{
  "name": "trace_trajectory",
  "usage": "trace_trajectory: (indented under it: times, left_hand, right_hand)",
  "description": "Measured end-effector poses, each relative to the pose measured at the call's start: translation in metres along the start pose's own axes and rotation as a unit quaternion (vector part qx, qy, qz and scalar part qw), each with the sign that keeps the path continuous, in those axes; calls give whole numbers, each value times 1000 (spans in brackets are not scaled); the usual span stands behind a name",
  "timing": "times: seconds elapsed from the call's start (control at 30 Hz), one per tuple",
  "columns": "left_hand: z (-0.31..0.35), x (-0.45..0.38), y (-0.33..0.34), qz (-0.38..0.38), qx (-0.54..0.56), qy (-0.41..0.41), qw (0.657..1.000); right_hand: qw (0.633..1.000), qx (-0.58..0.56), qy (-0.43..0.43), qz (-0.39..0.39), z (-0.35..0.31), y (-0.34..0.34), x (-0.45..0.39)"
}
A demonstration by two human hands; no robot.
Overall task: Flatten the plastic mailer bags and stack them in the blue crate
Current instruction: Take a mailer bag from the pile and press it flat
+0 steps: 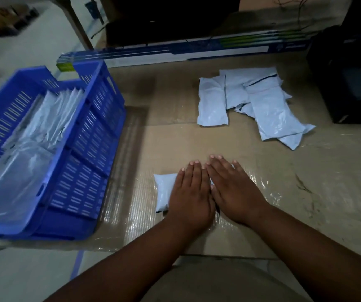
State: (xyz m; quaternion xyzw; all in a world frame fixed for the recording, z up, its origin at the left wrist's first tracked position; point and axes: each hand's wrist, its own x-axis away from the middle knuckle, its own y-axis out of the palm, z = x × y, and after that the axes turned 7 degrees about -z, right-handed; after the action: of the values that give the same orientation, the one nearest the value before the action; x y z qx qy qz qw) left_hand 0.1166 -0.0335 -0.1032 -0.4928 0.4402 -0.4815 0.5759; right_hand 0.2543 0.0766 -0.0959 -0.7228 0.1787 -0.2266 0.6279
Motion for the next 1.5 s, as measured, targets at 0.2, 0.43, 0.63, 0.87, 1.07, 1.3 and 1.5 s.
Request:
trace_trajectory:
  times: [0.2, 0.43, 0.63, 0.87, 1.07, 1.3, 1.5]
  left_hand:
    - [-3, 0, 2, 9, 4, 2, 1000]
    - [-7, 2, 5, 5, 20, 11, 1000]
    - [-13, 1, 3, -10, 25, 35, 999]
    - [-12, 4, -17, -17, -9, 10, 1000]
    - [-30, 17, -13, -15, -50, -14, 999]
    - [-35, 22, -2, 21, -14, -6, 1000]
    - [-40, 26, 3, 26, 9, -11, 1000]
  right_hand:
    - [1000, -9, -2, 15, 2, 4, -2]
    - [1000, -8, -9, 22, 3, 7, -2]
    - [1000, -2, -6, 21, 2, 4, -2]
    - [999, 19, 1, 48, -9, -4, -5]
    - [995, 8, -66, 68, -35, 3, -20]
    - [996, -8, -71, 62, -28, 14, -21]
    - [996, -2, -68, 55, -28, 16, -21]
